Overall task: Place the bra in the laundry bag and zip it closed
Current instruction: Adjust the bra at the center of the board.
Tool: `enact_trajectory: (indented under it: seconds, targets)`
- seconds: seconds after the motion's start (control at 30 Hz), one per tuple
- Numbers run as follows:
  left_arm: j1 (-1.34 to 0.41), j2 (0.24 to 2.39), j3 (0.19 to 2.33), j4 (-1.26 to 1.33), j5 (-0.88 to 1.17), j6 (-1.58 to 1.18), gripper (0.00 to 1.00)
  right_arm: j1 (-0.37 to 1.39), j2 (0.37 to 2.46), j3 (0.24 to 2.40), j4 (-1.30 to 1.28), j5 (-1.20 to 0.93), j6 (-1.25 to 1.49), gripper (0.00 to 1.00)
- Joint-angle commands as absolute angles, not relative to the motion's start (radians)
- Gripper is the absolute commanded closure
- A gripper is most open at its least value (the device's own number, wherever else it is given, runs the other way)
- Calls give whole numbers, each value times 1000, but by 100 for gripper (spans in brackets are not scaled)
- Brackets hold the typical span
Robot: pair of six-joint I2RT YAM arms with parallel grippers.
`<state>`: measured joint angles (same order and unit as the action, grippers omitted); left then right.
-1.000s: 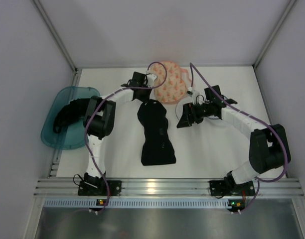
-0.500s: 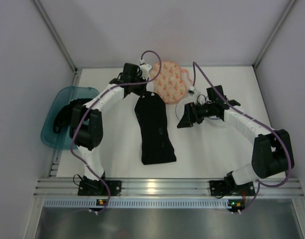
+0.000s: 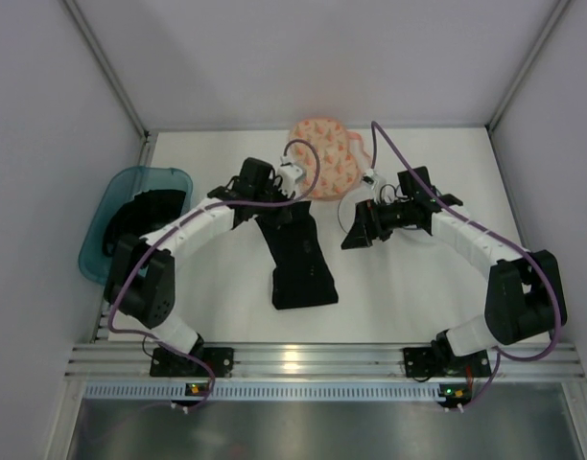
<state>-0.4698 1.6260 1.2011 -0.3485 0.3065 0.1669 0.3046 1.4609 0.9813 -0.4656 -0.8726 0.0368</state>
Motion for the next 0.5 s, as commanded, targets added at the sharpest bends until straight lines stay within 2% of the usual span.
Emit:
enact_trajectory:
  seconds: [0.0,0.23,0.33,0.37,0.4,0.47]
  targets:
    - [-515,1548,1125,-331,337,161,100,295,1433,997,-454,-899,35,13]
    - [-552,1566,1017,-321,334,133,100,295,1466,1006,-433,-908,61,14]
    - [-552,1594,1012,-321,328,123,86,298,1480,1008,-426,-910,69,13]
    - [-552,1595,1015,-321,330,117,78,296,1485,1006,-428,-910,71,14]
    - [-552,1591,1022,-319,337,112,75,296,1485,1005,-428,-911,71,14]
    - [-552,1560,1026,-324,353,110,64,296,1480,997,-433,-910,64,14]
